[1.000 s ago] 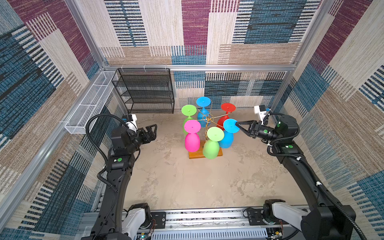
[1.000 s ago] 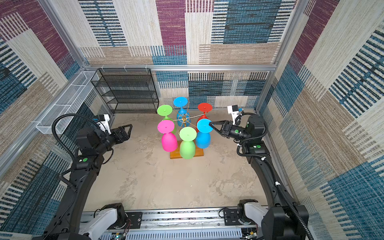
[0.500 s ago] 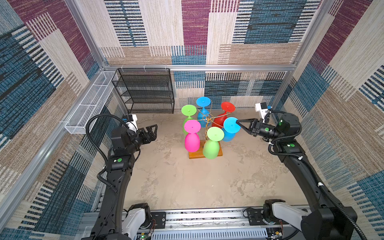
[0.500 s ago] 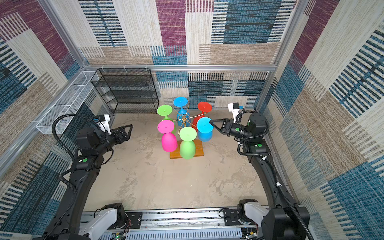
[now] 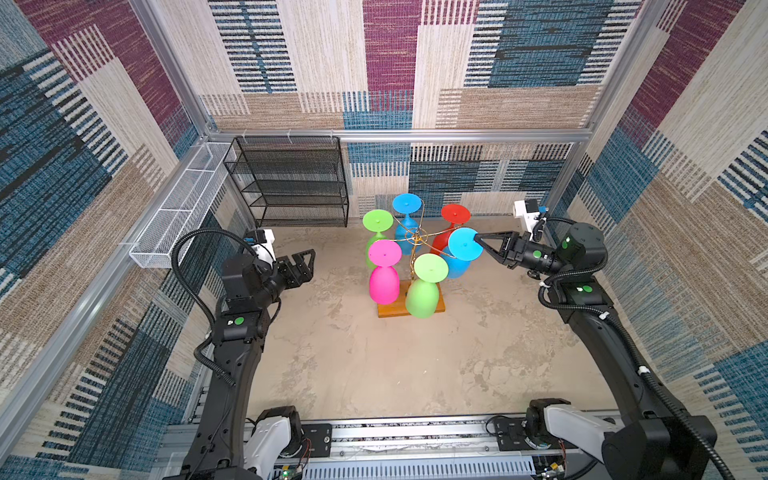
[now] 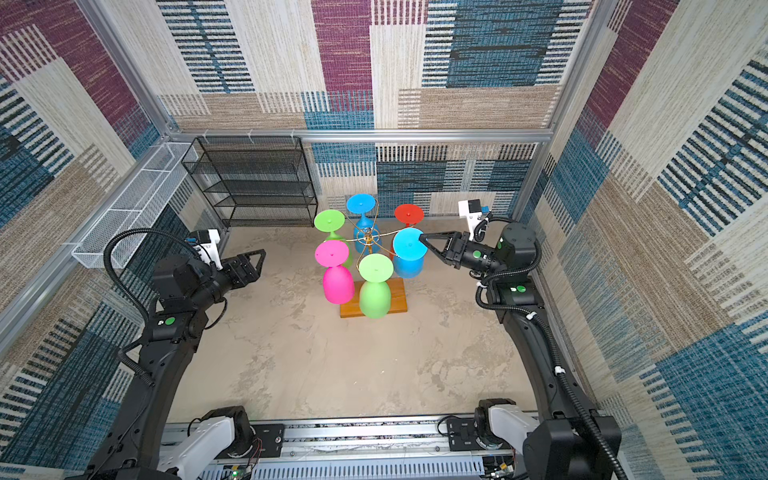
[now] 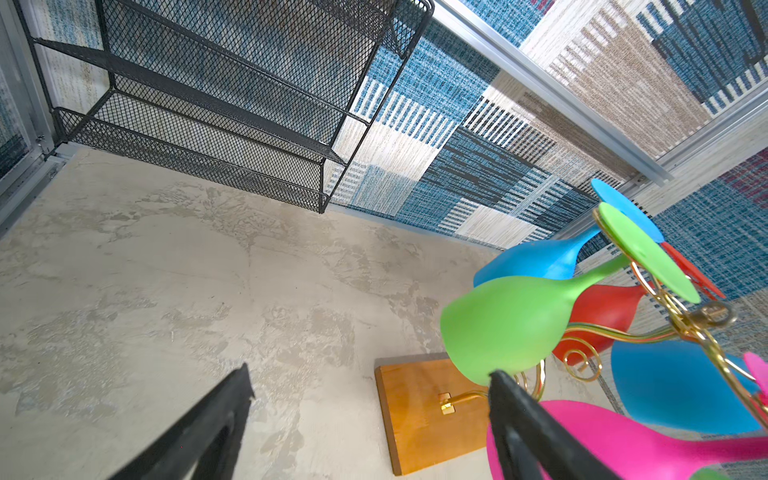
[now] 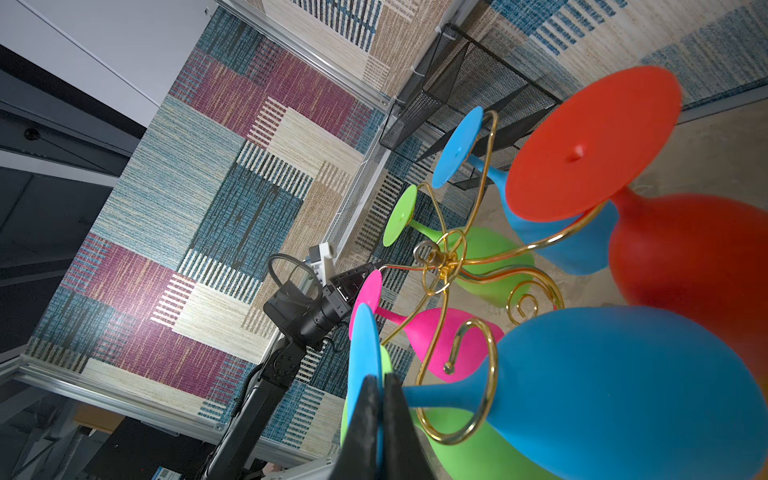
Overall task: Take the wine glass off the wine glass rack
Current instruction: 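Close the right gripper on the blue glass's foot while the left arm waits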
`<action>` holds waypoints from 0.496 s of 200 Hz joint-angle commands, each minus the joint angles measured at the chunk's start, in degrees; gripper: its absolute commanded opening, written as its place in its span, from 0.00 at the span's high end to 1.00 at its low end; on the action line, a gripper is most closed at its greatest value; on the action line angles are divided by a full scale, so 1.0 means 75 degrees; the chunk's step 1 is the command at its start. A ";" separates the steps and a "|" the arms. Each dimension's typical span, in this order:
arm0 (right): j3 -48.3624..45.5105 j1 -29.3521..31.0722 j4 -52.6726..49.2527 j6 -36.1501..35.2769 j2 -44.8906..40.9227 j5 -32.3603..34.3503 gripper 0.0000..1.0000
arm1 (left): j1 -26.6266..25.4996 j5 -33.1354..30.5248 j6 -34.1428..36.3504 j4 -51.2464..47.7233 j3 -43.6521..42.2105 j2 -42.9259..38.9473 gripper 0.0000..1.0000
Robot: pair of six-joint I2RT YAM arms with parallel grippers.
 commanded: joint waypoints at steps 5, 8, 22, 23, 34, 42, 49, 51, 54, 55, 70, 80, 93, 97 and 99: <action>0.0076 0.0179 0.0079 -0.0072 -0.0020 0.0029 1.00 | 0.0003 0.0060 -0.0142 0.0250 -0.0009 -0.0018 0.09; 0.0066 0.0198 0.0043 -0.0093 -0.0034 0.0047 1.00 | 0.0003 0.0059 -0.0140 0.0251 -0.0003 -0.0021 0.09; 0.0014 0.0331 -0.0016 -0.0157 -0.0074 0.0163 1.00 | 0.0001 0.0077 -0.0174 0.0280 -0.0014 -0.0025 0.09; 0.0014 0.0343 -0.0016 -0.0162 -0.0069 0.0172 1.00 | 0.0002 0.0077 -0.0174 0.0278 -0.0014 -0.0027 0.09; -0.0019 0.0465 0.0007 -0.0166 -0.0078 0.0237 1.00 | -0.0003 0.0089 -0.0186 0.0306 -0.0026 -0.0019 0.09; -0.0033 0.0554 0.0019 -0.0171 -0.0058 0.0277 1.00 | 0.0003 0.0093 -0.0190 0.0300 -0.0026 -0.0020 0.09; -0.0044 0.0634 0.0047 -0.0180 -0.0028 0.0325 1.00 | 0.0003 0.0100 -0.0191 0.0307 -0.0031 -0.0021 0.09; -0.0045 0.0659 0.0061 -0.0171 -0.0023 0.0340 1.00 | 0.0000 0.0101 -0.0190 0.0313 -0.0033 -0.0021 0.09; -0.0045 0.0686 0.0074 -0.0174 -0.0006 0.0363 1.00 | -0.0003 0.0101 -0.0193 0.0315 -0.0028 -0.0030 0.09; -0.0045 0.0696 0.0082 -0.0171 0.0000 0.0372 1.00 | 0.0000 0.0101 -0.0189 0.0313 -0.0033 -0.0030 0.09; -0.0013 0.0816 0.0187 -0.0159 0.0062 0.0489 1.00 | 0.0003 0.0095 -0.0204 0.0324 -0.0034 -0.0047 0.09; 0.0045 0.0864 0.0266 -0.0150 0.0135 0.0557 1.00 | 0.0001 0.0095 -0.0203 0.0334 -0.0036 -0.0053 0.09; 0.0112 0.0894 0.0388 -0.0127 0.0228 0.0665 1.00 | -0.0003 0.0089 -0.0197 0.0324 -0.0040 -0.0077 0.09; 0.0135 0.0894 0.0421 -0.0124 0.0250 0.0709 1.00 | 0.0003 0.0089 -0.0195 0.0331 -0.0048 -0.0076 0.09; 0.0138 0.0894 0.0442 -0.0128 0.0258 0.0746 1.00 | 0.0003 0.0089 -0.0197 0.0328 -0.0046 -0.0082 0.09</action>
